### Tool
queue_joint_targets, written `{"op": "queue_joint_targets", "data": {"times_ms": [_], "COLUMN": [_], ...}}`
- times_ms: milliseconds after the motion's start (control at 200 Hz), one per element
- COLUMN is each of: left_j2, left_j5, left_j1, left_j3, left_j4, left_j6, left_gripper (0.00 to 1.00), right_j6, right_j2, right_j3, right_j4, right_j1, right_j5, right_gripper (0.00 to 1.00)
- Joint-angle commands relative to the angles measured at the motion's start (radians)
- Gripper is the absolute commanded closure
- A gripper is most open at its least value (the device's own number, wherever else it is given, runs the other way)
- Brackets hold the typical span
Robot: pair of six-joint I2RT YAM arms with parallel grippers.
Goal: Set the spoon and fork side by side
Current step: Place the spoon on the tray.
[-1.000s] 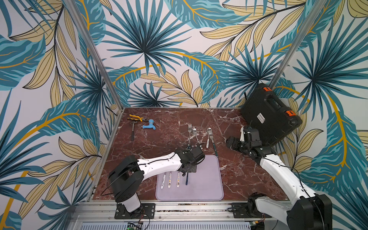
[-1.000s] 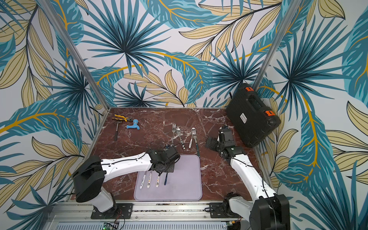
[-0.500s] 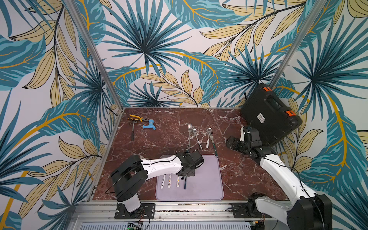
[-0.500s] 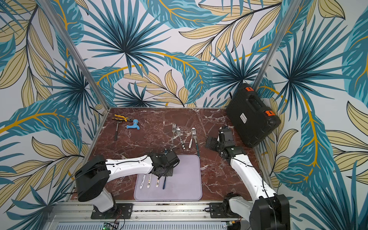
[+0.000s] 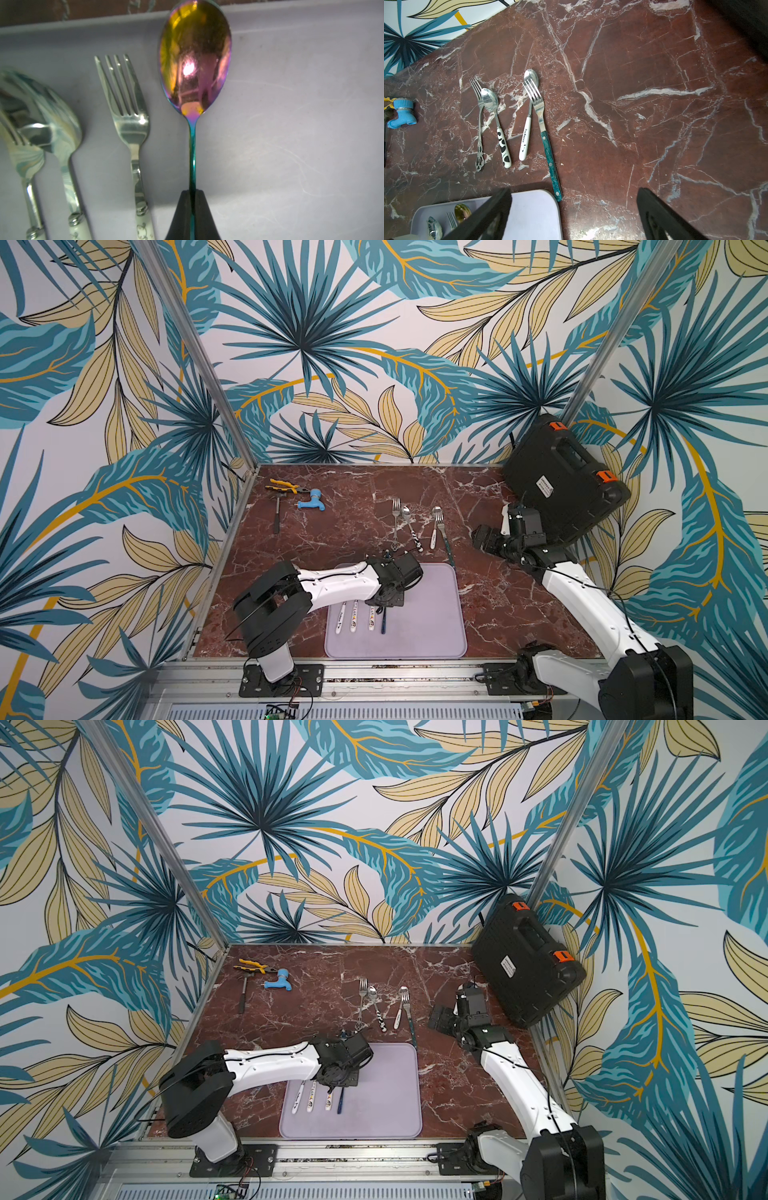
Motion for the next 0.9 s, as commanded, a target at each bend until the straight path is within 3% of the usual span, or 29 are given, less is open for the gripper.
{"op": "queue_joint_targets", "data": {"times_ms": [0, 441, 581, 896], "left_j2": [0.0, 0.008, 0.011, 0.009], "left_j5": [-0.017, -0.028, -0.024, -0.024], "left_j1": [0.008, 0.013, 0.015, 0.014], "left_j3": [-0.031, -0.031, -0.031, -0.023], "left_j4": [-0.015, -0.038, -0.033, -0.038], "left_j6": [-0.011, -0.033, -0.037, -0.031], "left_gripper": [1.0, 1.0, 0.91, 0.82], "right_j6": [0.008, 0.008, 0.008, 0.006], "right_j2": [0.0, 0.001, 0.001, -0.001], "right_j3": [0.003, 0.005, 0.005, 0.005], "right_j4": [-0.007, -0.007, -0.008, -0.008], "right_j1": [0.001, 0.001, 0.001, 0.001], "right_j5": [-0.006, -0.006, -0.005, -0.004], "right_gripper": [0.0, 0.0, 0.0, 0.0]}}
